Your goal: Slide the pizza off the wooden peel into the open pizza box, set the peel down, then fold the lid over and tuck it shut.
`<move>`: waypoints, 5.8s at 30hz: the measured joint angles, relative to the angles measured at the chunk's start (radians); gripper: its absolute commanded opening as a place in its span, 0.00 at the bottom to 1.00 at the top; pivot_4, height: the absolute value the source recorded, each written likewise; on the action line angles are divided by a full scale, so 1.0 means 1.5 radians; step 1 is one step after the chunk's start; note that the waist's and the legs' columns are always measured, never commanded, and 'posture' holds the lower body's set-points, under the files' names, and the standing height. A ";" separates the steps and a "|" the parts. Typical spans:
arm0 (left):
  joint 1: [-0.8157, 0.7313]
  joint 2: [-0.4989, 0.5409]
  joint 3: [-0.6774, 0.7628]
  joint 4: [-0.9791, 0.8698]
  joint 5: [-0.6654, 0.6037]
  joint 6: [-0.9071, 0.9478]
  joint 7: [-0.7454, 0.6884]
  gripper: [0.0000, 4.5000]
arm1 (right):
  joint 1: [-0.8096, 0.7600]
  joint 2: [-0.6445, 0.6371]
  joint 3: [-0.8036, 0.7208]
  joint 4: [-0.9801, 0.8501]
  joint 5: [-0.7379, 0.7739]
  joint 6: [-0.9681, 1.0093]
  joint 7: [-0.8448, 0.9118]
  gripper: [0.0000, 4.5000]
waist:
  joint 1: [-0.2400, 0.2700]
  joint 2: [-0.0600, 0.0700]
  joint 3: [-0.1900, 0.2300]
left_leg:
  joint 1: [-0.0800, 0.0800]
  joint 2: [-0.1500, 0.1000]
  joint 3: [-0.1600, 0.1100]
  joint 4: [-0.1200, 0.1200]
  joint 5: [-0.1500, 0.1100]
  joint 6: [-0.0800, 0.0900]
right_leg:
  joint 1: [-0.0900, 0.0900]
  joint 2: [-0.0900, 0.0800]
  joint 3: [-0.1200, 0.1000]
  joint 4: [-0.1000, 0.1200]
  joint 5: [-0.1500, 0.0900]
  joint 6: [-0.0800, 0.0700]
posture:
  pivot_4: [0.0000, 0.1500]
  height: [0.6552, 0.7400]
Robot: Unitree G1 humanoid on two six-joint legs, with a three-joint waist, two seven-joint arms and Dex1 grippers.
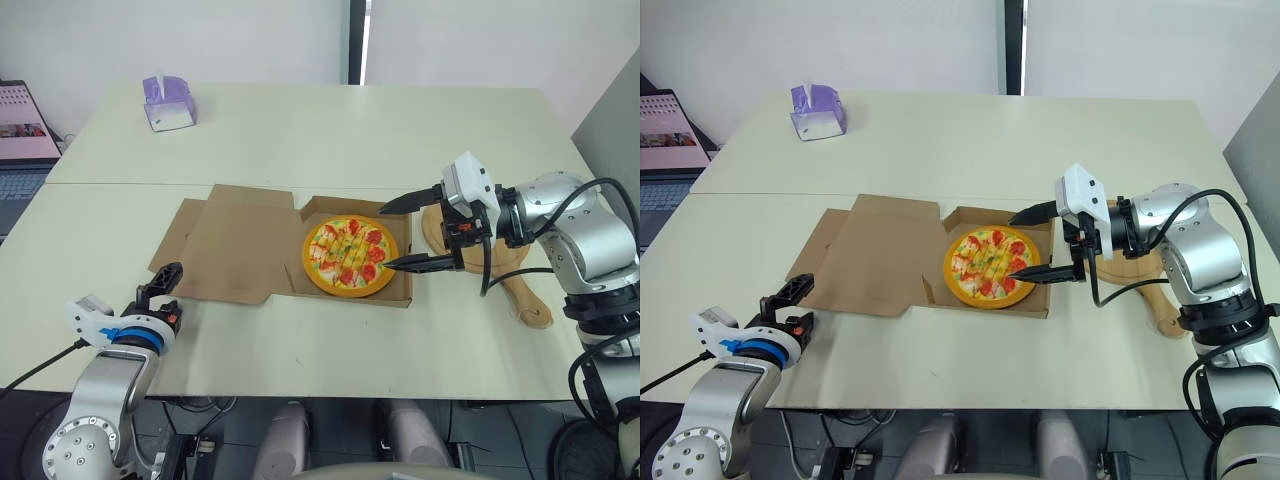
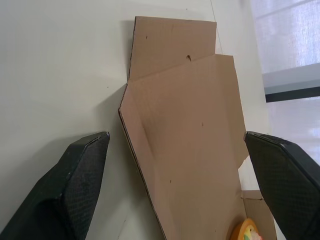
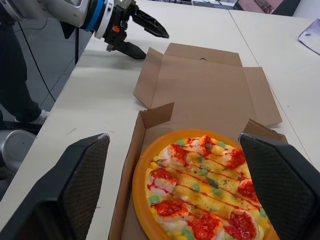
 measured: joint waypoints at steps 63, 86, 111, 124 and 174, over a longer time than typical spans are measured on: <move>-0.530 0.322 -0.293 0.528 0.675 -0.037 -0.893 0.00 | 0.082 -0.004 0.111 0.117 -0.284 -0.186 0.006 0.01 | -0.006 -0.001 0.001 | -0.002 0.000 -0.004 -0.001 0.001 -0.001 | 0.000 0.002 -0.002 0.000 0.000 0.000 | 1.00 1.00; -0.700 0.212 -0.327 0.707 0.911 -0.346 -1.074 0.00 | 0.101 0.070 -0.118 -0.055 -0.127 0.111 -0.276 0.61 | -0.019 -0.002 0.002 | -0.003 0.000 -0.005 -0.001 0.001 -0.001 | -0.002 0.002 -0.003 0.001 0.000 0.000 | 1.00 1.00; -0.637 0.189 -0.286 0.603 0.900 -0.291 -1.016 0.00 | -0.071 0.200 -0.162 0.128 -0.054 0.190 -0.439 0.01 | -0.020 -0.002 0.002 | -0.005 0.000 -0.005 0.000 0.001 -0.001 | -0.004 0.002 -0.002 0.002 0.000 0.000 | 1.00 1.00; -0.815 0.140 -0.298 0.827 0.963 -0.347 -0.955 0.00 | -0.160 0.190 -0.148 0.285 -0.097 0.070 -0.449 0.01 | -0.021 -0.002 0.002 | -0.013 -0.001 -0.004 0.002 0.002 -0.003 | -0.013 0.002 -0.002 0.007 0.001 0.000 | 1.00 1.00; -0.454 0.126 -0.181 0.130 0.734 0.136 -0.734 0.00 | 0.106 0.363 -0.173 -0.309 0.003 0.400 -0.735 0.01 | -0.022 -0.001 0.001 | -0.011 0.001 -0.006 0.008 0.002 -0.003 | -0.011 0.004 -0.001 0.012 0.000 0.000 | 1.00 1.00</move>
